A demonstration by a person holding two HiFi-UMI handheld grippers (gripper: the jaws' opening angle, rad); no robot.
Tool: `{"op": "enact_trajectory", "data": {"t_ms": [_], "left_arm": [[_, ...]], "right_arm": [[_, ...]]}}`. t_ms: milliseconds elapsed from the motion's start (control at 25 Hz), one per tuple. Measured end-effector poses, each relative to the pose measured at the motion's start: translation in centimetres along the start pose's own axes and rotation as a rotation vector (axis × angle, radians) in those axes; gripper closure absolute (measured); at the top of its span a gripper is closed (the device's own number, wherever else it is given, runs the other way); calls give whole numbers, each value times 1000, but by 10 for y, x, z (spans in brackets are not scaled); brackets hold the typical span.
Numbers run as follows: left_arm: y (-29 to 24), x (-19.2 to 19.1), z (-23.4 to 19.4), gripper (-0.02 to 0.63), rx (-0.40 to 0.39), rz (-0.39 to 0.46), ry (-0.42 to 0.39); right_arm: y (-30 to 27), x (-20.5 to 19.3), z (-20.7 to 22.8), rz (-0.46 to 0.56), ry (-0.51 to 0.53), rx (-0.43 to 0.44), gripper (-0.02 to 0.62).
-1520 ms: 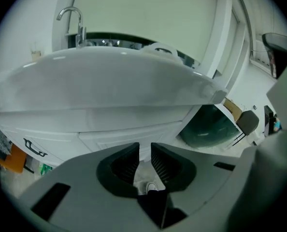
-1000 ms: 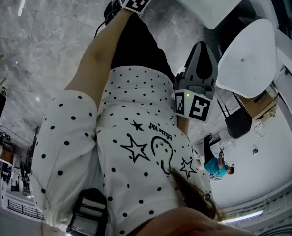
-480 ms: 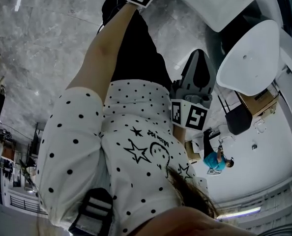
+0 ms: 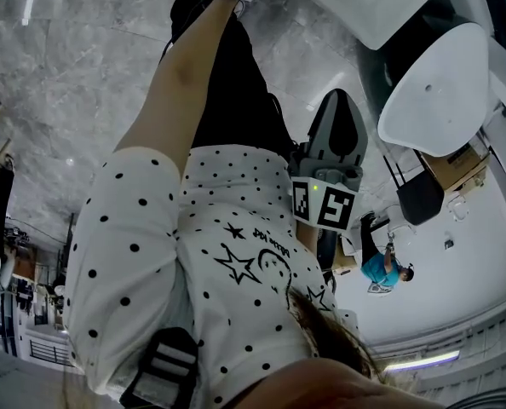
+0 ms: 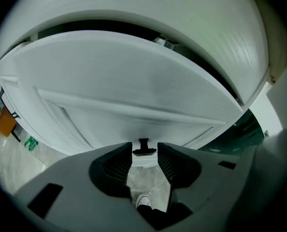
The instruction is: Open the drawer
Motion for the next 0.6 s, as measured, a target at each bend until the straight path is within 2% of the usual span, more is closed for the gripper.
{"op": "enact_trajectory", "data": {"t_ms": [600], "left_arm": [[-12,-4,1,465,14,41,37]], "right_arm": [[-1,-6,-2,-17,-3,4,581]]}}
Point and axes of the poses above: the fingertips, and each gripper's own axes: y backward along the fingers, z to its right, x out of its top, the point moved 6 cm from there along y, backward along the fingers, and after that the axes turned 2 degrees about -y, right-handed, at the moved point
